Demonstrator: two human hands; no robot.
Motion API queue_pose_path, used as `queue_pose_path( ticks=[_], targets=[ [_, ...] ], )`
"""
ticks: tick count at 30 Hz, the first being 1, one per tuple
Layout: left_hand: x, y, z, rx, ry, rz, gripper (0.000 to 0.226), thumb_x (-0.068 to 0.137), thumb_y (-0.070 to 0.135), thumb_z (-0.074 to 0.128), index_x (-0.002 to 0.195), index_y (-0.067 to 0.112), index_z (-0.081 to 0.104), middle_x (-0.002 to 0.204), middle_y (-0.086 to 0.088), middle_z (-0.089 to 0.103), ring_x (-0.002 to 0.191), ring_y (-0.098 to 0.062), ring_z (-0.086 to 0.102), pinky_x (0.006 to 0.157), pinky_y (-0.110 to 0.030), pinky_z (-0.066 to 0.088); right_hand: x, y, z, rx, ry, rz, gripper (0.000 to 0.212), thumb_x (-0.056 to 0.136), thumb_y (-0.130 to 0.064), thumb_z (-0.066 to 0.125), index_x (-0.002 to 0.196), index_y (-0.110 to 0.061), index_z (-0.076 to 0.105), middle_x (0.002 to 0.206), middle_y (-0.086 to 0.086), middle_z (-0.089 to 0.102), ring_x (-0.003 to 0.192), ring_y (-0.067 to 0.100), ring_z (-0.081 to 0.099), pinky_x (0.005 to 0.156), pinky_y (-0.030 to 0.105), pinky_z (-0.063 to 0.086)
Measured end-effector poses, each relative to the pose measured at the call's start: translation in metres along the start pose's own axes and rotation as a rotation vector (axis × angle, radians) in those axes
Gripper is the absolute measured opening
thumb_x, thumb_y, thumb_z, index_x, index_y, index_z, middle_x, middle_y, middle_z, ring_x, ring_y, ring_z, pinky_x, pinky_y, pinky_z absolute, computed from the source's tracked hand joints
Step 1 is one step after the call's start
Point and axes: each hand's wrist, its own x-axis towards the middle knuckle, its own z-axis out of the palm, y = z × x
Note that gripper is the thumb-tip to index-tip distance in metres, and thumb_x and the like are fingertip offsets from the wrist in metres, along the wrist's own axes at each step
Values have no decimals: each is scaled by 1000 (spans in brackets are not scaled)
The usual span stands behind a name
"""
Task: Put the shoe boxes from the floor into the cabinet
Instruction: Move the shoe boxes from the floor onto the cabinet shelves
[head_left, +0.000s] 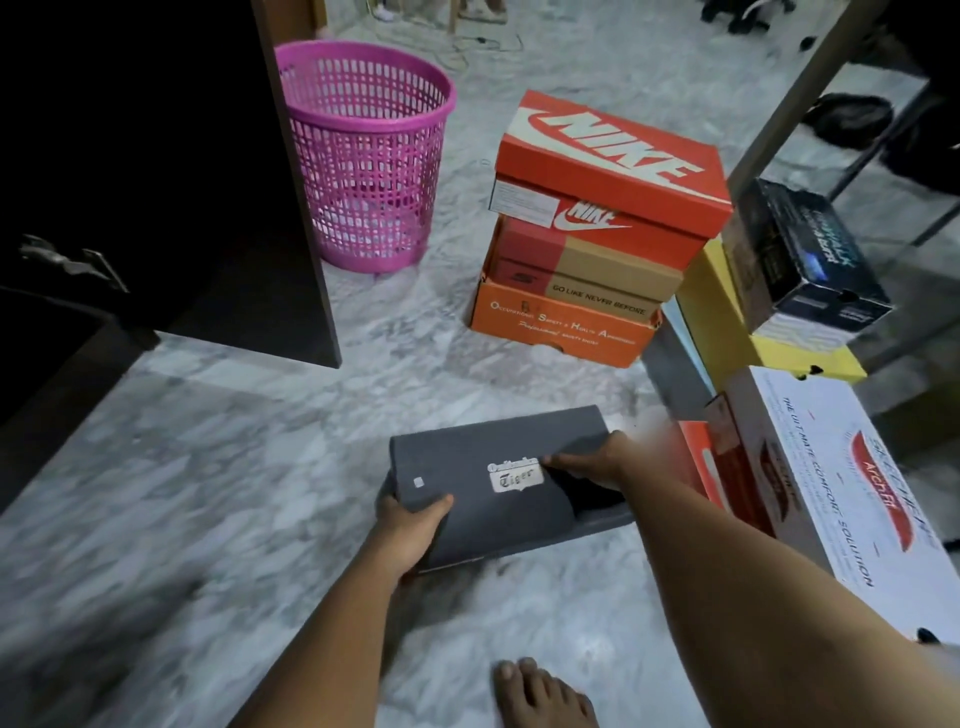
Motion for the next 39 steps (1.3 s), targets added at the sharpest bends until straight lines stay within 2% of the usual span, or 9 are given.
queue_pose_path(
  ticks=[6, 9, 15, 21, 25, 28, 31, 35, 39],
  targets=[
    [3, -27, -52, -64, 141, -87, 68, 88, 55, 68, 145, 24, 49, 134, -6, 64, 112, -30, 64, 91, -39, 51, -10, -20, 30, 140, -232, -48, 132, 27, -79, 91, 134, -12, 53, 129, 3, 64, 112, 25, 64, 98, 41, 54],
    [-5, -36, -72, -104, 214, -88, 66, 87, 56, 69, 142, 23, 54, 133, -8, 65, 110, -30, 64, 86, -38, 50, -44, -46, 27, 111, -362, -54, 73, 72, -57, 86, 122, -17, 51, 121, 2, 54, 102, 25, 51, 85, 38, 45],
    [-41, -68, -117, -244, 371, -162, 71, 78, 62, 75, 134, 20, 62, 132, -11, 66, 110, -32, 65, 97, -48, 55, -82, -82, 53, 105, -488, -45, 62, 74, -50, 84, 125, -31, 54, 123, 0, 56, 108, 37, 57, 83, 64, 57],
    [-105, -57, -196, -421, 520, -169, 59, 85, 50, 74, 132, 17, 61, 123, -16, 67, 99, -34, 65, 70, -38, 57, -130, -169, 75, 76, -521, -253, 45, 75, -45, 84, 114, -35, 63, 114, 1, 66, 101, 30, 67, 81, 51, 61],
    [-144, -43, -260, -438, 630, -50, 28, 85, 55, 70, 99, 31, 69, 118, -8, 68, 109, -32, 64, 90, -48, 56, -179, -244, 86, 163, -451, -471, 34, 75, -36, 90, 100, -24, 71, 95, 2, 76, 80, 19, 71, 65, 27, 59],
    [-169, -34, -301, -596, 758, -20, 46, 74, 65, 75, 104, 34, 61, 118, -4, 64, 116, -32, 63, 99, -52, 54, -214, -302, 101, 321, -421, -622, 42, 69, -19, 95, 102, -8, 72, 98, 10, 78, 75, 18, 75, 67, 34, 65],
    [-161, -38, -346, -702, 893, 121, 86, 52, 78, 78, 123, 33, 64, 124, 2, 65, 120, -27, 61, 103, -48, 50, -233, -360, 112, 301, -339, -779, 85, 48, -58, 98, 114, -14, 69, 113, -1, 74, 101, 18, 71, 95, 37, 59],
    [-214, 2, -381, -929, 962, 237, 40, 84, 45, 78, 114, 27, 60, 114, 5, 60, 114, -22, 55, 94, -47, 53, -285, -425, 121, 369, -306, -905, 110, 43, -69, 95, 126, -10, 55, 119, -3, 68, 105, 17, 67, 96, 41, 59],
    [-229, -7, -422, -992, 1129, 252, 56, 74, 51, 78, 122, 25, 64, 124, -2, 64, 115, -29, 62, 82, -43, 57, -355, -456, 137, 463, -380, -991, 90, 60, -45, 97, 127, -13, 48, 118, 2, 60, 108, 23, 63, 97, 45, 57]
  ],
)
